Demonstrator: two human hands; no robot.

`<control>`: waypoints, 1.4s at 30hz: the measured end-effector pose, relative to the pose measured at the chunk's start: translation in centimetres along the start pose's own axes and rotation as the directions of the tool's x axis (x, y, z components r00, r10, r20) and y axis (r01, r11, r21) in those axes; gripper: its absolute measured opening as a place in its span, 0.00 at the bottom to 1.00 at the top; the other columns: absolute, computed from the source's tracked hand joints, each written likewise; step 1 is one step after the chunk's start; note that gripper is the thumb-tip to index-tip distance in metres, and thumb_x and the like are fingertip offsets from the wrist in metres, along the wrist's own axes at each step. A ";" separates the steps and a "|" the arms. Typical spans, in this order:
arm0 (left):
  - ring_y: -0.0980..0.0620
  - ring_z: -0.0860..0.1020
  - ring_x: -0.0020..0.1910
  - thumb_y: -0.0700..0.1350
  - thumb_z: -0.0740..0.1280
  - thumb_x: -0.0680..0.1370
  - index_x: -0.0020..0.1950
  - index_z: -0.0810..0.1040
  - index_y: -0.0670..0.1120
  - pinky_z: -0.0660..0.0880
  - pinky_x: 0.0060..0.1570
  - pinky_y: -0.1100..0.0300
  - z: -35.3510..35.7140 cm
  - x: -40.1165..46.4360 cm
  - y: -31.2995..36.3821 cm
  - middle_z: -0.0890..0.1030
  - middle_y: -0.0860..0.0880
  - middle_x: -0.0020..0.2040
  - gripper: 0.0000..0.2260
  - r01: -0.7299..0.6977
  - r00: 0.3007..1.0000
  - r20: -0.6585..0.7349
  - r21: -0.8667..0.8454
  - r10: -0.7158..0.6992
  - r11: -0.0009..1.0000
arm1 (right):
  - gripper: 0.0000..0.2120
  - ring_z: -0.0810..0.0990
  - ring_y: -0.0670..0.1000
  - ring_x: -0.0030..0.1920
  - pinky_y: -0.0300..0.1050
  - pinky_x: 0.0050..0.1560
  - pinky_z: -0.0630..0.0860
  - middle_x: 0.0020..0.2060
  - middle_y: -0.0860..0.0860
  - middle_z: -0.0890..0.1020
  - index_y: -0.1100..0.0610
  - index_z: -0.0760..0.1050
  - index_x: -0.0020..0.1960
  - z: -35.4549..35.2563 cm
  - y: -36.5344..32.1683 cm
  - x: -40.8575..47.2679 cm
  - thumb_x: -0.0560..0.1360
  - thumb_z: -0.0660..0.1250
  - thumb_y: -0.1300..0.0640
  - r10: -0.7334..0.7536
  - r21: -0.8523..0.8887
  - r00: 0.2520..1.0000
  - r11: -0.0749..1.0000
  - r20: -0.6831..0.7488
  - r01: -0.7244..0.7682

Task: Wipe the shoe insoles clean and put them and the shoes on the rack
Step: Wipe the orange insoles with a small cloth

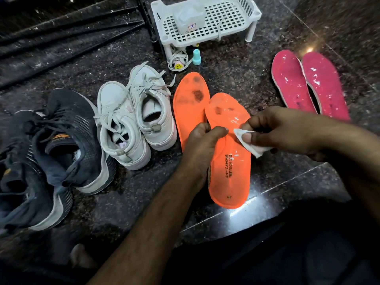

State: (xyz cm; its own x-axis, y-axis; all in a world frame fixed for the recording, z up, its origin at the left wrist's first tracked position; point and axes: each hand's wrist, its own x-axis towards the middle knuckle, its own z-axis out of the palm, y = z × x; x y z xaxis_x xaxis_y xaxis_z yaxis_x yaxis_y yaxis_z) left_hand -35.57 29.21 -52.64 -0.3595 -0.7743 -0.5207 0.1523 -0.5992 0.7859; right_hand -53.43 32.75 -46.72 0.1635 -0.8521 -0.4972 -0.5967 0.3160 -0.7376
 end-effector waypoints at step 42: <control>0.45 0.81 0.46 0.42 0.63 0.84 0.59 0.79 0.42 0.79 0.53 0.44 -0.4 0.3 -1.0 0.85 0.40 0.50 0.08 -0.215 0.976 0.068 0.212 0.205 0.953 | 0.04 0.80 0.45 0.36 0.43 0.40 0.75 0.33 0.47 0.82 0.49 0.78 0.44 0.6 -0.9 3.9 0.71 0.72 0.53 -0.184 -0.253 0.868 0.965 -0.462 0.070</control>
State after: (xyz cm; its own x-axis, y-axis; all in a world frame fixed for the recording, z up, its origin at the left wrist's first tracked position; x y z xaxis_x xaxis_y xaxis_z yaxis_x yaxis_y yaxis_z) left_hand -35.44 29.53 -53.69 -0.3819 -0.8654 -0.3245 0.0276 -0.3616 0.9319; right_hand -51.80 29.34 -48.27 -0.1113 -0.9901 -0.0853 -0.7629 0.1401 -0.6311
